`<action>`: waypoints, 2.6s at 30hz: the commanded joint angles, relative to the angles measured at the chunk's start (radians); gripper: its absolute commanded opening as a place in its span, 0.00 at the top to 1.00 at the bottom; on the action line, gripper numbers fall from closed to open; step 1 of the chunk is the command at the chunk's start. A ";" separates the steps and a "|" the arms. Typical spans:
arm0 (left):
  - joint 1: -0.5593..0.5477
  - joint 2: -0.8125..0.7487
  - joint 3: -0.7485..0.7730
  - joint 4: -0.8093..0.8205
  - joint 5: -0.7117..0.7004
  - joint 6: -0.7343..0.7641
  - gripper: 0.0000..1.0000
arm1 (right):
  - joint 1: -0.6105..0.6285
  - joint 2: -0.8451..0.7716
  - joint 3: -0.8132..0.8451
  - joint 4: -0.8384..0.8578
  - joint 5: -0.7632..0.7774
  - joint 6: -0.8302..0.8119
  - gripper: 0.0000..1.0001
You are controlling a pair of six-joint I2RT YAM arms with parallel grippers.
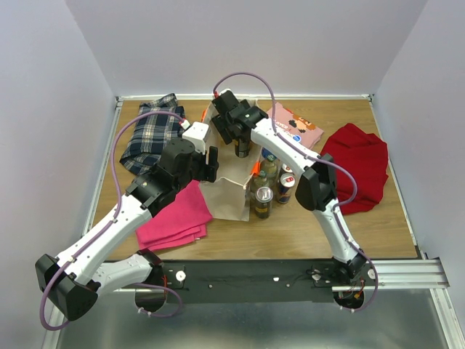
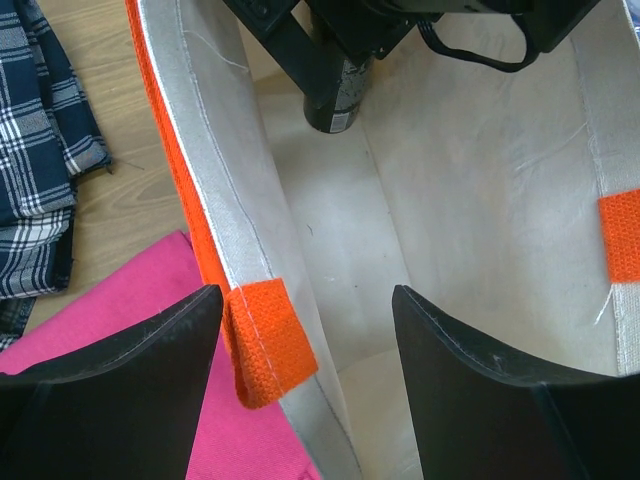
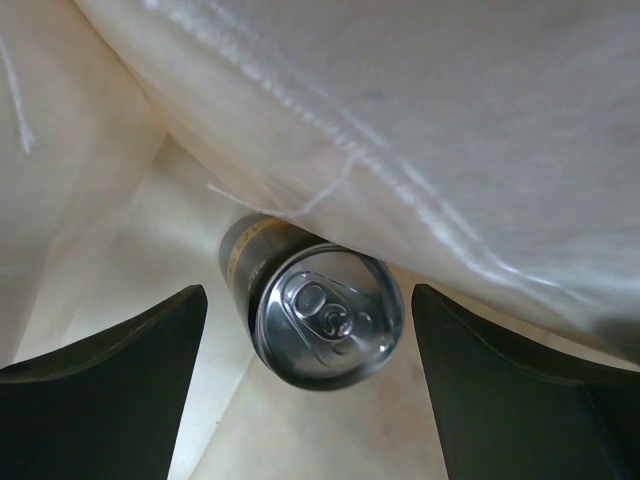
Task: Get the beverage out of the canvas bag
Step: Take out the drink from the canvas bag.
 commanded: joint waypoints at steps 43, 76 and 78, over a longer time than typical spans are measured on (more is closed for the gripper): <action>0.002 -0.012 -0.019 0.002 -0.033 0.024 0.21 | -0.035 0.067 -0.018 -0.007 -0.139 0.056 0.49; 0.002 0.007 0.002 -0.008 -0.023 0.018 0.19 | 0.006 -0.188 0.065 -0.012 -0.261 -0.058 0.99; 0.002 0.004 0.002 -0.012 -0.027 0.016 0.18 | 0.017 -0.196 0.067 -0.017 -0.261 -0.063 0.99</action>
